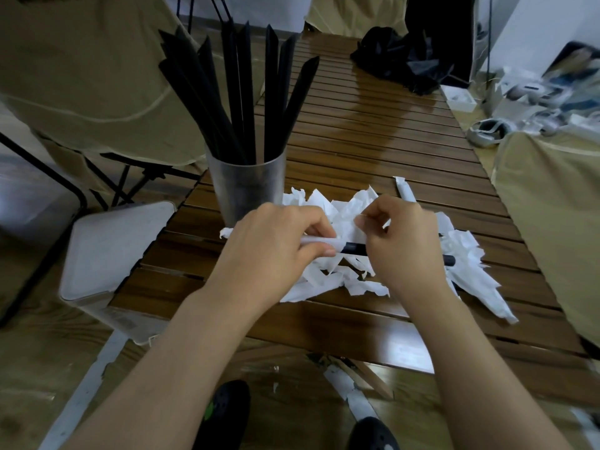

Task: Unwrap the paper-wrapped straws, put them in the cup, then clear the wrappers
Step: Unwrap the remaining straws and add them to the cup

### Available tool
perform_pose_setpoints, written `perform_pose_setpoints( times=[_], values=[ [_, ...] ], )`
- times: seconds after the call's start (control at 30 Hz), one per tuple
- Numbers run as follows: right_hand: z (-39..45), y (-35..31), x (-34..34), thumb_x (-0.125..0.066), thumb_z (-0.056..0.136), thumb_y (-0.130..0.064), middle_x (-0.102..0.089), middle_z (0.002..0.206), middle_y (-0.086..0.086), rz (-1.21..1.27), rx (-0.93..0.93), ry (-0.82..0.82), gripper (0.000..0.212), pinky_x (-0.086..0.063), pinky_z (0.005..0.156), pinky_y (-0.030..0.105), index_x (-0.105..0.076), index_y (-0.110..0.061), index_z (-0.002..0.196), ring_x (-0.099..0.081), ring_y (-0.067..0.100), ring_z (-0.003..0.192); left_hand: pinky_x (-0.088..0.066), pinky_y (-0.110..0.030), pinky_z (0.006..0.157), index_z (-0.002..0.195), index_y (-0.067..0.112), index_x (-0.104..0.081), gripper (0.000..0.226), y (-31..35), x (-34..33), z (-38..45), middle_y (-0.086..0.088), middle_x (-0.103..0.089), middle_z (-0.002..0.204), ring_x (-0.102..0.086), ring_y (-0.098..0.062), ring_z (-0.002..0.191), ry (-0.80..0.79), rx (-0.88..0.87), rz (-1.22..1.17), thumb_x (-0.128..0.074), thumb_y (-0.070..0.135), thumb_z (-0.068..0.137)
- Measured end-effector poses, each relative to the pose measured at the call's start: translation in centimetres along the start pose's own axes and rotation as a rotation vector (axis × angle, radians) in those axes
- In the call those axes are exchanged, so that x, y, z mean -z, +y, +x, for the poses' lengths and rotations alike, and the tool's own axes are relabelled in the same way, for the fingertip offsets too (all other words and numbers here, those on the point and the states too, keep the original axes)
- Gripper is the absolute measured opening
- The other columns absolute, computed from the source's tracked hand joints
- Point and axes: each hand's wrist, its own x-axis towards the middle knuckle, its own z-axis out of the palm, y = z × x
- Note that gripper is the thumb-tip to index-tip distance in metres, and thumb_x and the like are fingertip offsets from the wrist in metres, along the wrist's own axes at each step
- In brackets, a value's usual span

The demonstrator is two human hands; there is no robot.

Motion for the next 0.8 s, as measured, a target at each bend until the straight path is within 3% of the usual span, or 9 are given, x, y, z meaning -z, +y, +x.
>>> perform_pose_setpoints(
  times=[0.37, 0.43, 0.5, 0.6, 0.73, 0.8],
  values=[
    [0.4, 0.8, -0.7, -0.060, 0.091, -0.016, -0.058, 0.067, -0.002, -0.045, -0.072, -0.015, 0.010, -0.033, 0.048, 0.020, -0.066, -0.014, 0.083, -0.052, 0.009, 0.055, -0.051, -0.018, 0.072, 0.096, 0.036, -0.069, 0.019, -0.5, 0.1, 0.2, 0.016, -0.070, 0.092, -0.063, -0.003, 0.080, 0.020, -0.042, 0.019, -0.076, 0.033, 0.079],
    [0.5, 0.9, -0.6, -0.061, 0.091, -0.019, -0.062, 0.075, -0.001, -0.034, -0.093, -0.053, 0.009, -0.045, 0.051, 0.023, -0.069, -0.015, 0.095, -0.055, 0.011, 0.057, -0.047, -0.014, 0.067, 0.099, 0.039, -0.067, 0.021, -0.7, 0.1, 0.1, 0.018, -0.069, 0.091, -0.061, 0.000, 0.077, -0.008, -0.030, 0.038, -0.073, 0.040, 0.080],
    [0.5, 1.1, -0.5, -0.062, 0.090, -0.019, -0.067, 0.087, 0.001, -0.021, -0.113, -0.103, 0.021, -0.055, 0.058, 0.031, -0.065, -0.017, 0.111, -0.058, 0.013, 0.059, -0.041, -0.012, 0.060, 0.104, 0.040, -0.065, 0.025, -1.0, 0.0, -0.1, 0.018, -0.066, 0.090, -0.058, 0.001, 0.073, -0.089, 0.002, 0.094, -0.065, 0.050, 0.082],
    [0.3, 1.2, -0.1, -0.059, 0.091, -0.013, -0.068, 0.093, -0.004, -0.018, -0.023, -0.158, 0.033, -0.052, 0.061, 0.027, -0.060, -0.022, 0.123, -0.057, 0.009, 0.057, -0.032, -0.013, 0.053, 0.093, 0.039, -0.063, 0.021, -1.5, 0.1, -0.3, 0.015, -0.059, 0.076, -0.055, -0.002, 0.066, -0.205, 0.021, 0.158, -0.053, 0.056, 0.087],
    [0.1, 0.5, 0.7, -0.058, 0.092, -0.021, -0.067, 0.100, -0.015, 0.020, 0.168, -0.292, 0.019, -0.041, 0.059, 0.016, -0.070, -0.032, 0.103, -0.056, 0.000, 0.061, -0.040, -0.019, 0.057, 0.090, 0.036, -0.061, 0.023, -2.0, 0.5, -0.2, 0.011, -0.062, 0.076, -0.058, -0.005, 0.067, -0.222, 0.045, 0.160, -0.046, 0.054, 0.092],
    [0.1, 0.3, 0.7, -0.062, 0.090, -0.026, -0.064, 0.111, -0.017, 0.039, 0.252, -0.317, 0.016, -0.048, 0.065, 0.022, -0.073, -0.033, 0.098, -0.059, 0.002, 0.068, -0.046, -0.024, 0.062, 0.087, 0.033, -0.060, 0.026, -2.2, 0.7, -0.1, 0.010, -0.062, 0.077, -0.059, -0.006, 0.072, -0.247, 0.049, 0.153, -0.043, 0.051, 0.094]
  ],
)
